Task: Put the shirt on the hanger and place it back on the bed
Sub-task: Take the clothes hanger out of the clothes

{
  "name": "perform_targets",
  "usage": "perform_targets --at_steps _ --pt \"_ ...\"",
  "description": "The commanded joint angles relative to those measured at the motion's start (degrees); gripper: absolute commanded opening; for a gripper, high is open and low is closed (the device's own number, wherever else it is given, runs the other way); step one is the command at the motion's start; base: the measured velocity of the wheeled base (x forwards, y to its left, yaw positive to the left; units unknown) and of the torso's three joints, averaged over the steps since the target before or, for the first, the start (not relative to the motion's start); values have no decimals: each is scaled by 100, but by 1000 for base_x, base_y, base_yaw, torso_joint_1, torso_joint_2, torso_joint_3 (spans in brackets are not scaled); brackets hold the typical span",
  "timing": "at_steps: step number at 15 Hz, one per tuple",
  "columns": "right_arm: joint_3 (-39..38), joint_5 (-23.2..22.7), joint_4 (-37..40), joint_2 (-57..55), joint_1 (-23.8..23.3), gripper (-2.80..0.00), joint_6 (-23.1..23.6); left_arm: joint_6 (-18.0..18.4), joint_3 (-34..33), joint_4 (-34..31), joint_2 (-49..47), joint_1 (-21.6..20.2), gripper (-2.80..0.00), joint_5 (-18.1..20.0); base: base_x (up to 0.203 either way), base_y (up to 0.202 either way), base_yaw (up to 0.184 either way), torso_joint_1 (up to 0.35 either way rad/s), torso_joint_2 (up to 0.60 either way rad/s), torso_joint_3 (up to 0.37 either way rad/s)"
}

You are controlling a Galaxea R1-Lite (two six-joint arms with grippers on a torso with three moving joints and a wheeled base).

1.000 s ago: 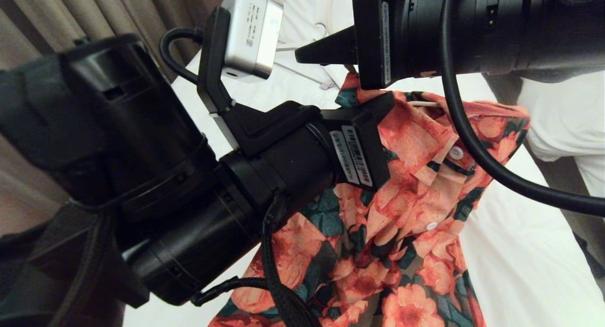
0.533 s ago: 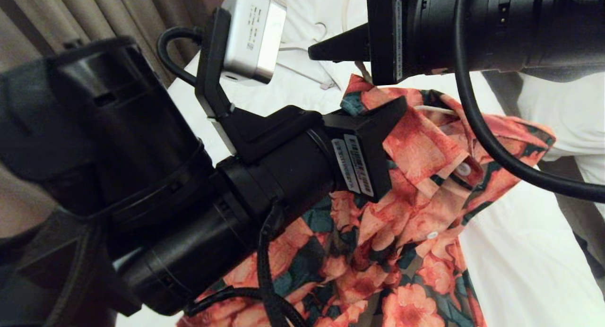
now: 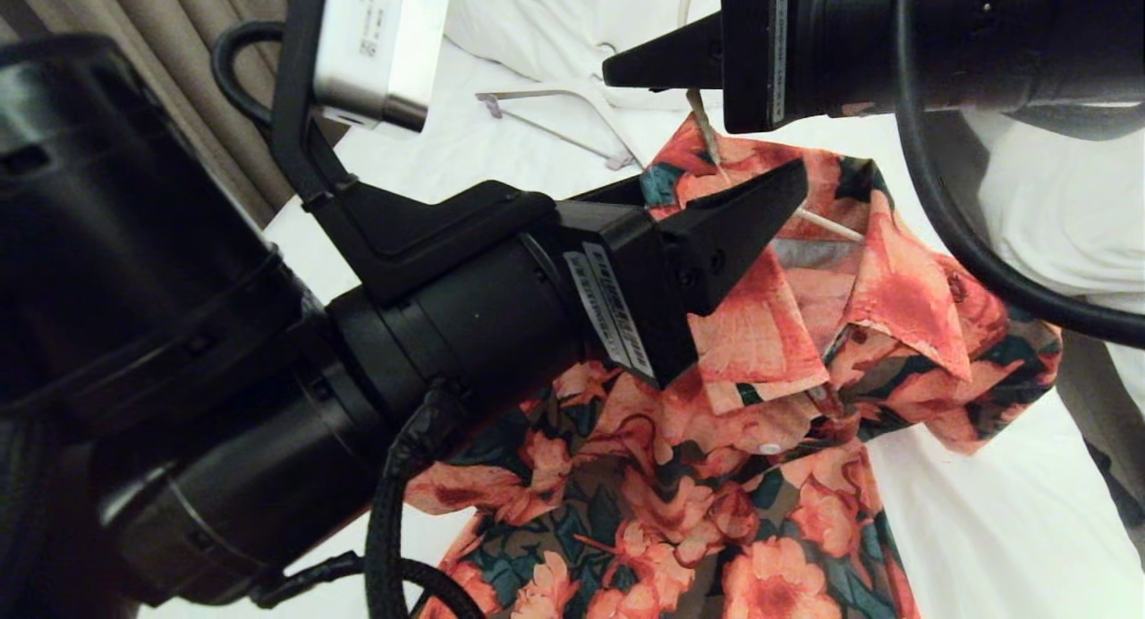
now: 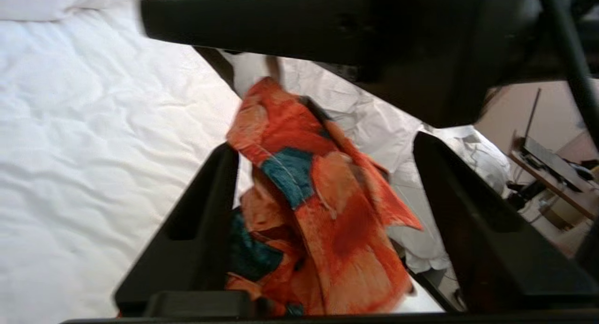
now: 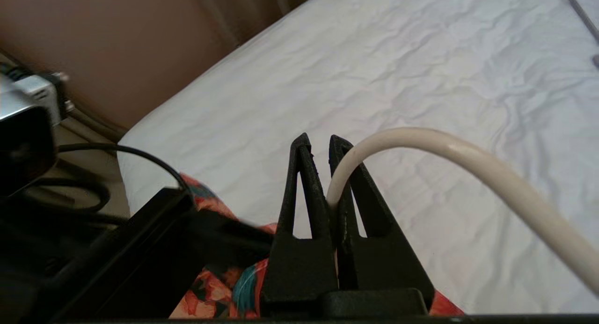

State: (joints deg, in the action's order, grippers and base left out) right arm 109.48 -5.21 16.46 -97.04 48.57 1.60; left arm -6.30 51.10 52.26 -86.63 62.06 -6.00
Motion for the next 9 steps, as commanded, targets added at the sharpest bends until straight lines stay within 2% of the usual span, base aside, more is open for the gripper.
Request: perform_targets --at_steps 1,7,8,9 --pt "-15 -7 16 78 -26 -280 7 -7 42 38 19 -229 0 5 0 0 0 0 0 0" --pt "-15 -7 7 115 -535 -280 7 -10 191 39 58 -727 0 26 0 0 0 0 0 0" --pt "-20 -15 7 123 -621 -280 7 -9 213 44 66 -842 -280 28 0 0 0 0 0 0" --pt "-21 -16 7 124 -661 -280 7 -10 281 39 90 -924 -280 26 0 0 0 0 0 0"
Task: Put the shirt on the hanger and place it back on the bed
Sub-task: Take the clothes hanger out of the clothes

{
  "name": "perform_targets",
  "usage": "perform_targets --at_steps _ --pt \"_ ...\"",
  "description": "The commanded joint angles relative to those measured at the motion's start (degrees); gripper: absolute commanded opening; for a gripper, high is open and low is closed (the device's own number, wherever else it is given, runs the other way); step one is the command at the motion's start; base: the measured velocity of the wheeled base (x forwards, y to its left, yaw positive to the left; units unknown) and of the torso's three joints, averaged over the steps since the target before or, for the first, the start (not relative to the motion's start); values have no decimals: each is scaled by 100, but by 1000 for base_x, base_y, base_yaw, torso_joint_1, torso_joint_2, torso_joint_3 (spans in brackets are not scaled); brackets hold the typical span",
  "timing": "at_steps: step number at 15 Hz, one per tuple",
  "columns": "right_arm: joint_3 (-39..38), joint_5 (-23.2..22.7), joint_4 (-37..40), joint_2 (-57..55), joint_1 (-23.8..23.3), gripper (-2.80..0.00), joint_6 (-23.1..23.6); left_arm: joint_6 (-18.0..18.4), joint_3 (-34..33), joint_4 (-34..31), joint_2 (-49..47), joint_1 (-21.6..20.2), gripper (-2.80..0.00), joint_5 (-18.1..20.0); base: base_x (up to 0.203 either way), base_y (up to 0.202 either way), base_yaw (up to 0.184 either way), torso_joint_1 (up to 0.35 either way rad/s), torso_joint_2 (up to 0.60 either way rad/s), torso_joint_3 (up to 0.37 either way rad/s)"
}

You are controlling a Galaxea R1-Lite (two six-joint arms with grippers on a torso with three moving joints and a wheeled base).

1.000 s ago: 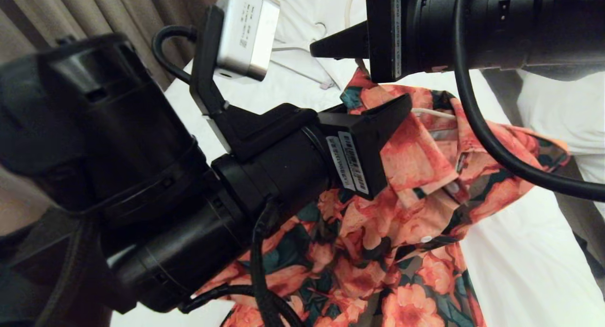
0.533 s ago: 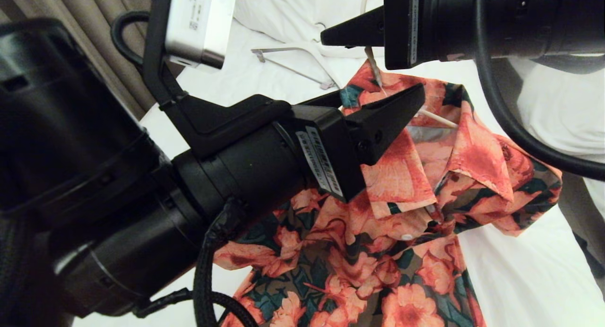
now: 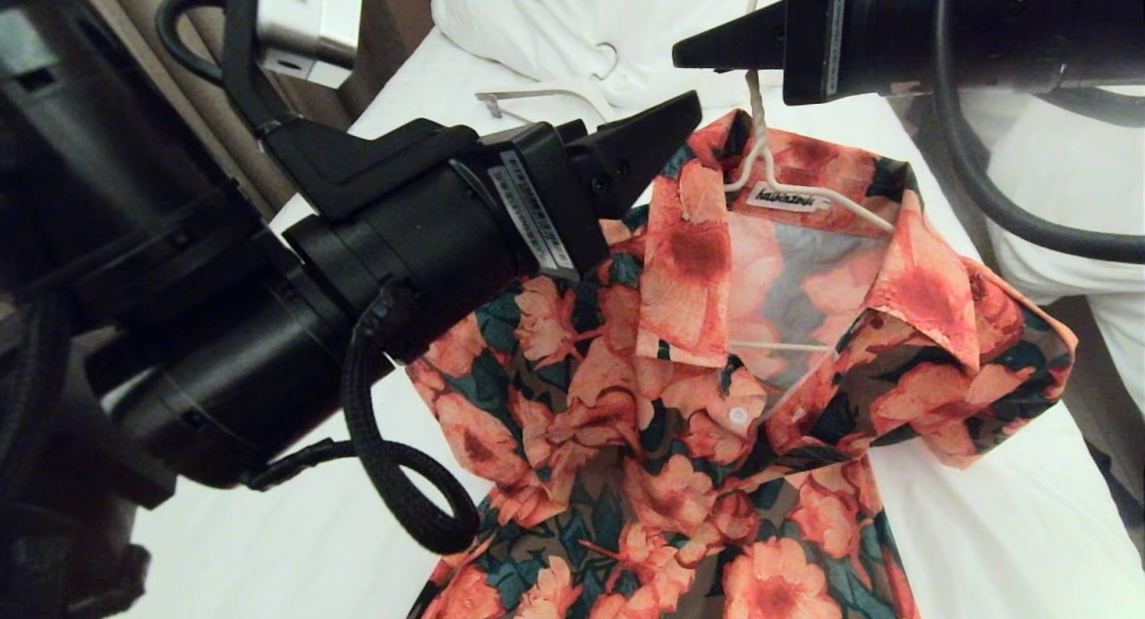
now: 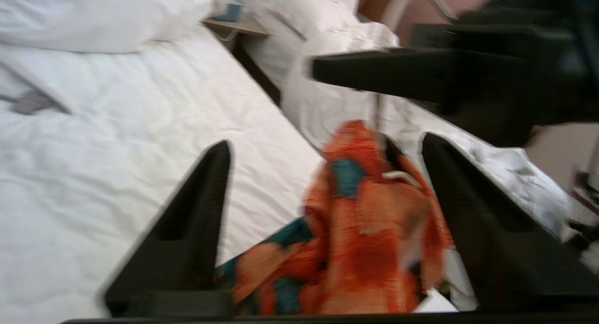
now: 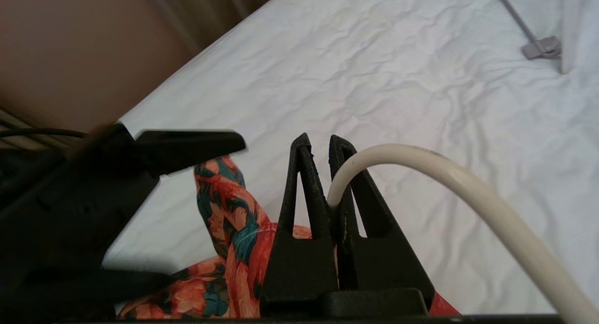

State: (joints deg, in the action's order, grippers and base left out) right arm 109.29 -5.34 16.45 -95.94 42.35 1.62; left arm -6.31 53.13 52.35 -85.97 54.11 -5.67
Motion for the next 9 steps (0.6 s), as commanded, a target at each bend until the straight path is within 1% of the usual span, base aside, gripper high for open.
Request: perform_targets --at_steps 1,3,4,6,8,9 --pt "4 -13 0 14 -89 -280 5 -10 134 23 42 -202 -280 -12 0 0 0 0 0 0" --pt "13 -72 -55 14 -166 -280 6 -11 251 -28 95 -461 -280 -14 0 0 0 0 0 0" --pt "14 -127 -154 4 -176 -280 -4 -11 325 -182 134 -633 -280 -15 0 0 0 0 0 0" --pt "5 -163 -255 -13 -276 -280 -4 -21 586 -852 246 -999 -280 -3 0 0 0 0 0 0" --pt "64 -163 -272 -12 -392 -280 44 -43 812 -1568 388 -1198 -280 9 0 0 0 0 0 0" --pt "105 -161 -335 -24 -483 -280 149 -45 880 -1806 438 -1273 -280 12 0 0 0 24 -79 -64"
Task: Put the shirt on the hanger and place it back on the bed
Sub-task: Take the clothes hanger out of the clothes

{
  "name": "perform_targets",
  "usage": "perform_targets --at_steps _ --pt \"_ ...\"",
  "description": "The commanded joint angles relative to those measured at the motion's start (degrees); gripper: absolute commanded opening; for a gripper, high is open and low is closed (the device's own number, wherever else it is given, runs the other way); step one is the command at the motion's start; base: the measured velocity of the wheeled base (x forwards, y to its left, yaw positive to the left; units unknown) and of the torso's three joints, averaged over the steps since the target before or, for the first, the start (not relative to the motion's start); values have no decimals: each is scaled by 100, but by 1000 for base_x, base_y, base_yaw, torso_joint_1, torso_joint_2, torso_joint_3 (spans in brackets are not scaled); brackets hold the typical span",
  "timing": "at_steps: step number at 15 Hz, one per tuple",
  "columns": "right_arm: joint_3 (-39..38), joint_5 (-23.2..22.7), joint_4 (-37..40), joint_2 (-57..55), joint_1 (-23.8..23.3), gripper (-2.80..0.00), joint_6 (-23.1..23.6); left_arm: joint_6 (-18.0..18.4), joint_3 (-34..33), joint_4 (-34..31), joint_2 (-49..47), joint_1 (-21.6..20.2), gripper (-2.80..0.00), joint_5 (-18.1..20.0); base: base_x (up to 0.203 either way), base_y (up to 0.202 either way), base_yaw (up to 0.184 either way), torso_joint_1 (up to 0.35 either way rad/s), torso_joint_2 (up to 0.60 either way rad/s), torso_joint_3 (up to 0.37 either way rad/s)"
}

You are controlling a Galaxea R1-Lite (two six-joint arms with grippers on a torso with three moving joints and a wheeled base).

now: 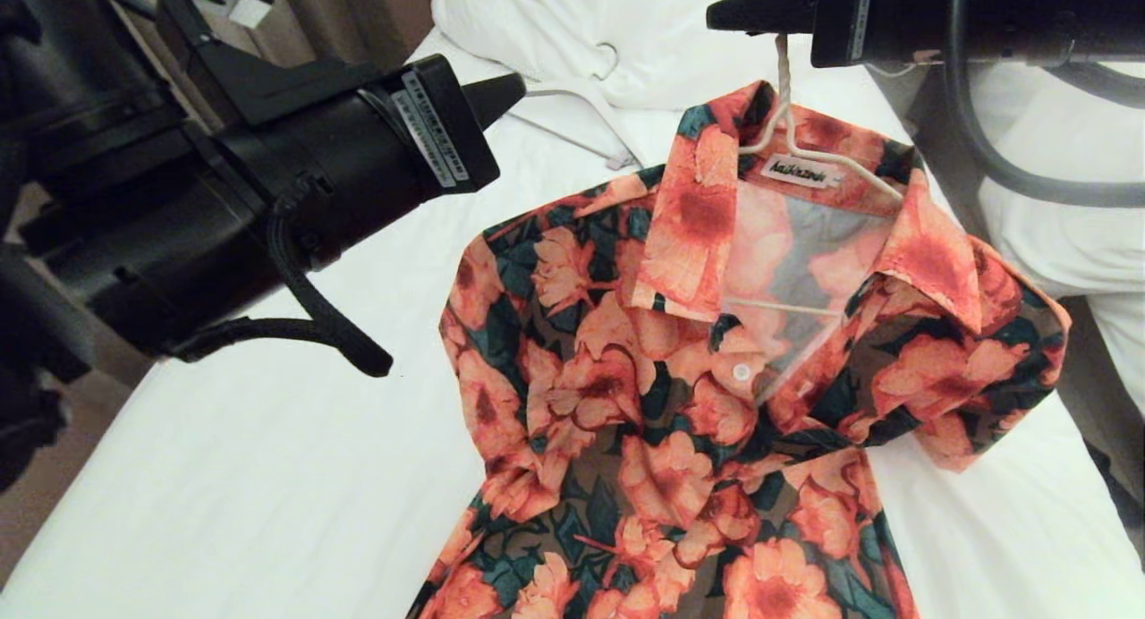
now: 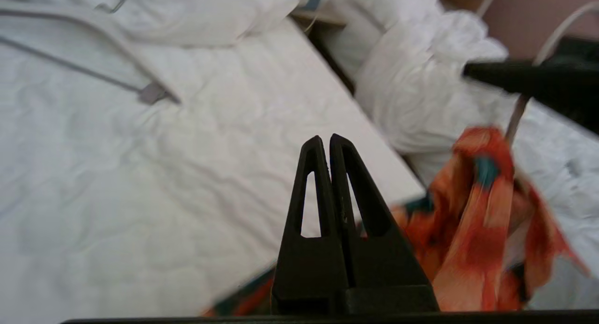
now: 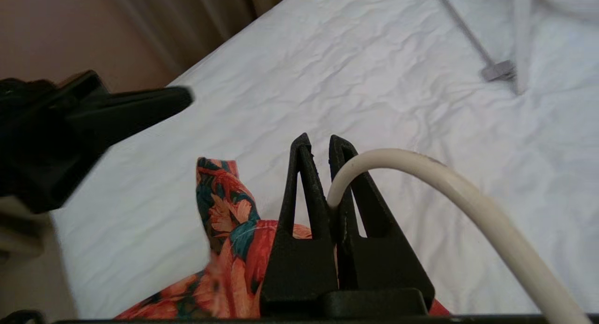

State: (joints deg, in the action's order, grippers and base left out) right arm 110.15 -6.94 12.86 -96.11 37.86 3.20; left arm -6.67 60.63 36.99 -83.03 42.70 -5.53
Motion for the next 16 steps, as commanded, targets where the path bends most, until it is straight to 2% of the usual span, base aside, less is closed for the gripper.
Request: perform_targets --at_steps 1,3,6,8,11,16 --pt "97 -7 -149 -62 -167 -280 101 -3 195 -479 167 -219 -280 -3 0 0 0 47 -270 -207" --pt "264 -17 -385 -118 -351 -280 187 -1 356 -1041 282 -405 -280 13 0 0 0 77 -386 -302" --pt "270 -256 -514 -40 -291 -280 373 0 624 -1744 480 -716 -280 27 0 0 0 109 -466 -354" --pt "270 -254 -915 -39 -225 -280 452 7 652 -1825 580 -899 -280 58 0 0 0 129 -493 -355" --pt "262 -202 -1029 13 -139 -280 867 0 632 -1829 691 -1098 -280 391 0 0 0 153 -510 -358" --pt "270 -203 -1420 -21 -156 -280 1095 0 599 -1879 671 -1155 -280 529 0 0 0 192 -554 -359"
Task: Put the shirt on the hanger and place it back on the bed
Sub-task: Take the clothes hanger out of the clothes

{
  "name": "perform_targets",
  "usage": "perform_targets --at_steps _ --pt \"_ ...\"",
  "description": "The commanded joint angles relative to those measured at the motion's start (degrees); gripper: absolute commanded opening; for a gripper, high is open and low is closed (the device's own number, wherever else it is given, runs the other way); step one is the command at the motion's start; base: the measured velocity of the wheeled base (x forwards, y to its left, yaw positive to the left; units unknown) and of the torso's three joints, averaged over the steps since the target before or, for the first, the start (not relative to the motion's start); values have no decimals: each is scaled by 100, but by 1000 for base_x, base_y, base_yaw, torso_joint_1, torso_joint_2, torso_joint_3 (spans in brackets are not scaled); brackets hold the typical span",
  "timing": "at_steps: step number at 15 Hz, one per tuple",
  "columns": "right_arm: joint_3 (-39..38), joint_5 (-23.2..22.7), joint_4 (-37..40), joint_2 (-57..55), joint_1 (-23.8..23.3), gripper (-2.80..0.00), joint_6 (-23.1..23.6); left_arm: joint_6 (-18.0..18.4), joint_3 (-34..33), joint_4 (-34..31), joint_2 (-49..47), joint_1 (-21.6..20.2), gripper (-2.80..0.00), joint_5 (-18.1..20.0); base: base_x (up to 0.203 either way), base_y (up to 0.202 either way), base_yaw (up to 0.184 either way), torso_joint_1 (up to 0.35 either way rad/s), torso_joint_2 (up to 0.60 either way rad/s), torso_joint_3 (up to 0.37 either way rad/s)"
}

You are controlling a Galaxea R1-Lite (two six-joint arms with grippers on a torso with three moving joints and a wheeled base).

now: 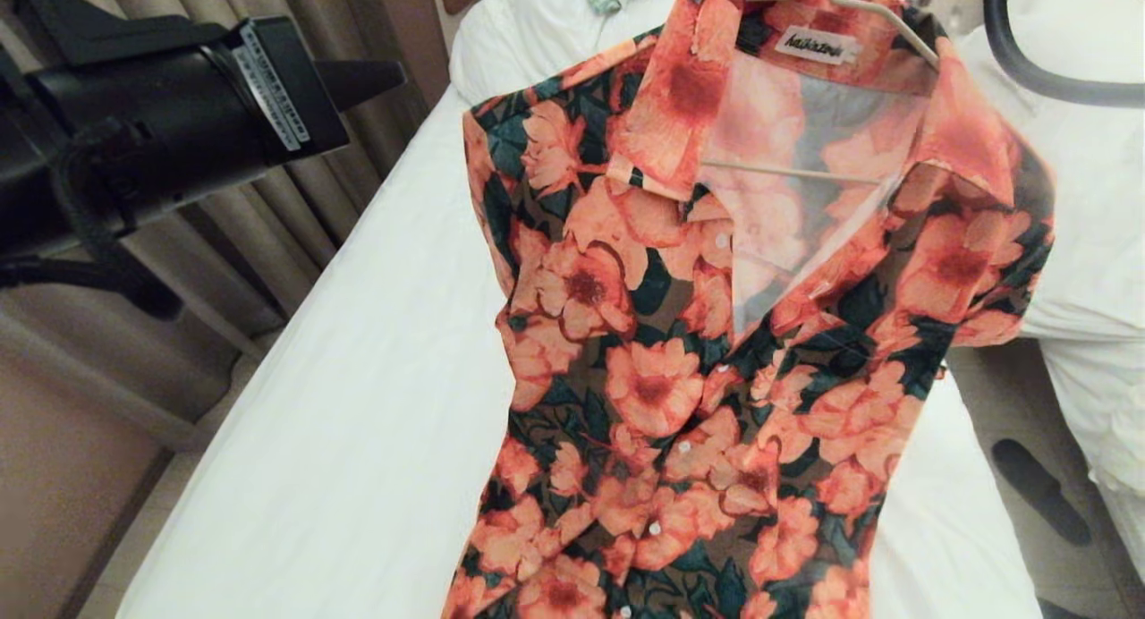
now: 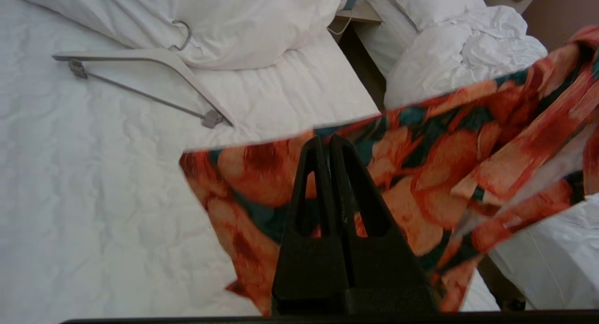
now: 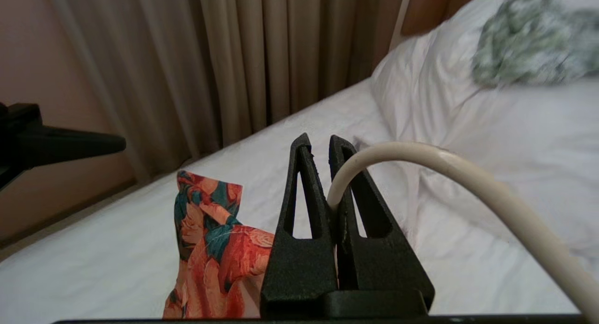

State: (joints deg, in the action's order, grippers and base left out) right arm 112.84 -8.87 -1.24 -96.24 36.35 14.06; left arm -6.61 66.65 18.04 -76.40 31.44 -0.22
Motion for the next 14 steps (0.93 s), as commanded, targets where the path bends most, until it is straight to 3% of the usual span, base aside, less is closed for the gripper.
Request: perform_targets --at_steps 1,4,14 --pt "2 -12 -89 -14 -5 -280 13 -7 -2 15 11 -41 -280 -4 0 0 0 220 -585 -364" --pt "2 -18 -412 -63 -23 -280 33 -7 -2 15 -24 -68 -280 4 0 0 0 231 -584 -359" --pt "-7 -44 -360 -254 -172 -280 36 -7 -2 15 -86 -68 -280 4 0 0 0 156 -371 -217"
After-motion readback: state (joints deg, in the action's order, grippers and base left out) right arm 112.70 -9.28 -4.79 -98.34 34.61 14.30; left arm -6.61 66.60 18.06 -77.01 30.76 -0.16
